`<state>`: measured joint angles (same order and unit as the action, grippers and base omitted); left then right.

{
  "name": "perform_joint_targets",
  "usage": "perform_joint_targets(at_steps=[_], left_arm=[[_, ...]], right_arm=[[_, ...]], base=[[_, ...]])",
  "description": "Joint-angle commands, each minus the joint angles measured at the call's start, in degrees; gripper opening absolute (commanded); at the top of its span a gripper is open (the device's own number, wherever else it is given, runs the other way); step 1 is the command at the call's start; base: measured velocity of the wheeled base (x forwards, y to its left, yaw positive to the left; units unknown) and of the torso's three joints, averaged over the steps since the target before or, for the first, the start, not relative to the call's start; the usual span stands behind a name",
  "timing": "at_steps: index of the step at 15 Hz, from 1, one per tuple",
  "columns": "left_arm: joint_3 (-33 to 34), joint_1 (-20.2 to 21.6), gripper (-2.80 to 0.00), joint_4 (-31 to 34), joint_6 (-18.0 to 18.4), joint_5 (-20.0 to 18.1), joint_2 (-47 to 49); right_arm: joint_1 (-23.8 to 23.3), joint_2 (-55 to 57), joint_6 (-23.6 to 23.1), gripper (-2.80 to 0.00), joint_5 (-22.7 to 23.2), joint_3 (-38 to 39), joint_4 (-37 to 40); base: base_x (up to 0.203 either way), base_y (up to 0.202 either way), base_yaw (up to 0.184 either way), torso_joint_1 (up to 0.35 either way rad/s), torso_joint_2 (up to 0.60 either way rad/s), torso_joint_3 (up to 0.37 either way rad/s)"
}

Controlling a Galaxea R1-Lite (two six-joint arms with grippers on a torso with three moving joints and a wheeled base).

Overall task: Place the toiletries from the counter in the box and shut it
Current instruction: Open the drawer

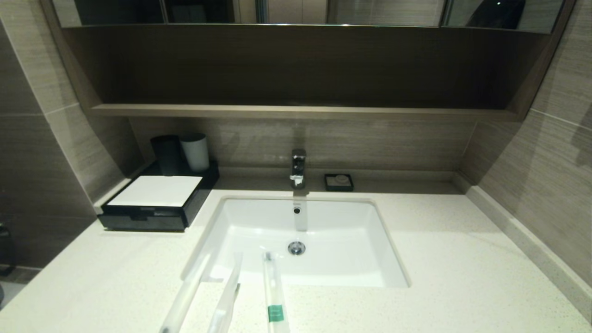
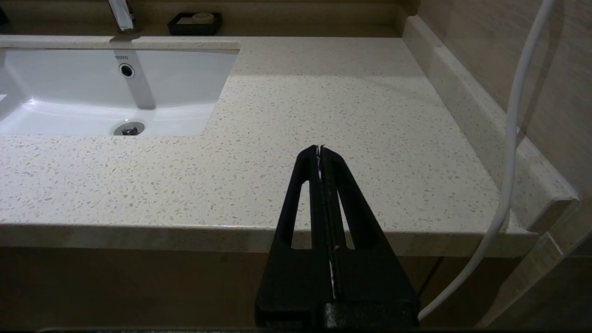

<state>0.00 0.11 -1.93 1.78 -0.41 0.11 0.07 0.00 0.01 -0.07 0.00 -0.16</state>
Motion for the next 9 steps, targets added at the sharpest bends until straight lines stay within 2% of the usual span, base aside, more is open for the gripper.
perform_joint_targets(at_steps=[1, 5, 9], left_arm=[[0.8, 0.0, -2.8, 0.4, 0.0, 0.0, 0.0], [-0.3, 0.0, -2.8, 1.6, 0.0, 0.1, 0.0], [-6.0, 0.0, -2.8, 5.2, 0.0, -0.2, 0.0]], right_arm=[[0.0, 0.0, 0.0, -2.8, 0.0, 0.1, 0.0], [0.0, 0.0, 0.1, -2.8, 0.0, 0.1, 0.0], [0.0, 0.0, 0.0, -2.8, 0.0, 0.1, 0.0]], base=[[0.0, 0.0, 0.0, 0.0, 0.0, 0.0], [0.0, 0.0, 0.0, 0.0, 0.0, 0.0], [0.0, 0.0, 0.0, 0.0, 0.0, 0.0]])
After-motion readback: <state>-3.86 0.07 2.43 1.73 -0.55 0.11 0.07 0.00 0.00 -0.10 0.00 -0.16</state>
